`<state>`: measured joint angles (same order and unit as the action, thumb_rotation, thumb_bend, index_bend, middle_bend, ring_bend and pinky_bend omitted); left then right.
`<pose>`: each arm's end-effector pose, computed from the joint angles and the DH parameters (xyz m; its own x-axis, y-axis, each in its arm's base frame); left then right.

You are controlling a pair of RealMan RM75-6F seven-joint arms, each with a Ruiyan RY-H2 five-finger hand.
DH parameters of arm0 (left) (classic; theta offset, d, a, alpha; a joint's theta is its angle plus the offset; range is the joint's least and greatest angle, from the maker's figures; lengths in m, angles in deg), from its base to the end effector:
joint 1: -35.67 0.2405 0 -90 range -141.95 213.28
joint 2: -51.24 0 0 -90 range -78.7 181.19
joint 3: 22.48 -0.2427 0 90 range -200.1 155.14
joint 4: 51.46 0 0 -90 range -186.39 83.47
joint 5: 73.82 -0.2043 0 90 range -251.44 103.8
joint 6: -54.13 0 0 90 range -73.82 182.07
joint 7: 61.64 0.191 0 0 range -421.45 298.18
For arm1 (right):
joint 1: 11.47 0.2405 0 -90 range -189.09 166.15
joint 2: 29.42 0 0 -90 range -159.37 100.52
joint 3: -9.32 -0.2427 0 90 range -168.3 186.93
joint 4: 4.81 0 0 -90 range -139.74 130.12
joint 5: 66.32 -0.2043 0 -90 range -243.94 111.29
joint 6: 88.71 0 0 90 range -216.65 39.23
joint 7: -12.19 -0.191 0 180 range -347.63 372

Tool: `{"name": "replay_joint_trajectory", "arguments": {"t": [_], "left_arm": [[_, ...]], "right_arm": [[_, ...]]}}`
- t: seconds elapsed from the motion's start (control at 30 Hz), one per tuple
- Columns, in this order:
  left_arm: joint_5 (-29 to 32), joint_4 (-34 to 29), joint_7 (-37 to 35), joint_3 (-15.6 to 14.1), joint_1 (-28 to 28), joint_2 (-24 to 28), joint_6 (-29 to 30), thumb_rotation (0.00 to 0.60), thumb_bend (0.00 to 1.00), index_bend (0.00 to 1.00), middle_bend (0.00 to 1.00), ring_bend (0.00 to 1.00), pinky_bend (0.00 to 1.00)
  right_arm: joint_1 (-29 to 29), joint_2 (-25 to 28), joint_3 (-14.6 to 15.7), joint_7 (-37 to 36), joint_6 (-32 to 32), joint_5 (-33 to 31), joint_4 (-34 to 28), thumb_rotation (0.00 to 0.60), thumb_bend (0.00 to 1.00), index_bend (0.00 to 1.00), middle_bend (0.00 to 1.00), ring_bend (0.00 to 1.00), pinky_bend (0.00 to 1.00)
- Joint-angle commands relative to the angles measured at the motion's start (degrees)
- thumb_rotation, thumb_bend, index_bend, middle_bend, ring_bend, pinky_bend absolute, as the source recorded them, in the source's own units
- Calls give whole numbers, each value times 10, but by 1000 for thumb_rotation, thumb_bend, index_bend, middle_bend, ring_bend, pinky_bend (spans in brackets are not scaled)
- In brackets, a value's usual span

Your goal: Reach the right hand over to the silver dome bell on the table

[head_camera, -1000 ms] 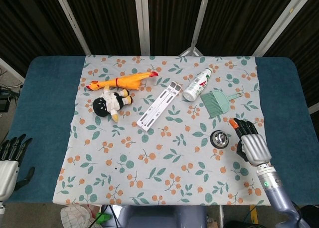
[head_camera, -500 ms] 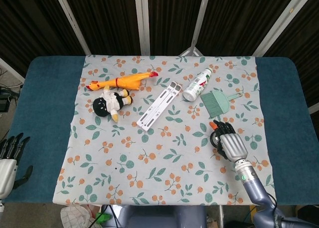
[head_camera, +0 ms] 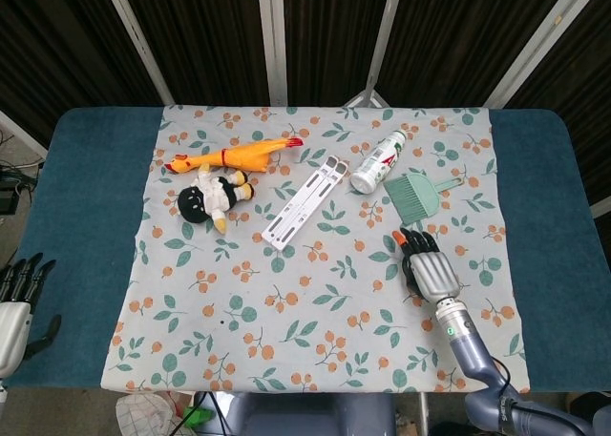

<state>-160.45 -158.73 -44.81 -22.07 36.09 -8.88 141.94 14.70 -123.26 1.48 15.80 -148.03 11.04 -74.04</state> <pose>-0.2683 0.1900 0.1586 0.4886 0.0500 0.8711 0.8697 0.0515 -0.4908 -0.2423 -0.3369 -0.0296 0.3514 -0.2663 0.8975 -0.9319 -0.1909 0.3083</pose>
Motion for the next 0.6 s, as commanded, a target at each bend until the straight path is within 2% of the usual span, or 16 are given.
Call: {"name": "replay_joint_trajectory", "arguments": {"t": [0.03,0.37,0.6], "left_arm": [[0,0,1,0,0,-1,0,600,525,95,0,0,0],[-1,-1,3,-2,0,0,2,600,525,95,0,0,0],[-5,-2,-5,-4,2,3,6,600,525,95,0,0,0]], "right_arm": [[2,-9,4,-9,2,1,12,600,1000,0,0,0,0],[5,-23,14,-20,-3,11,35,600,1000,0,0,0,0],[11,14,-7,1,-40,25,-30,600,1000,0,0,0,0]]}}
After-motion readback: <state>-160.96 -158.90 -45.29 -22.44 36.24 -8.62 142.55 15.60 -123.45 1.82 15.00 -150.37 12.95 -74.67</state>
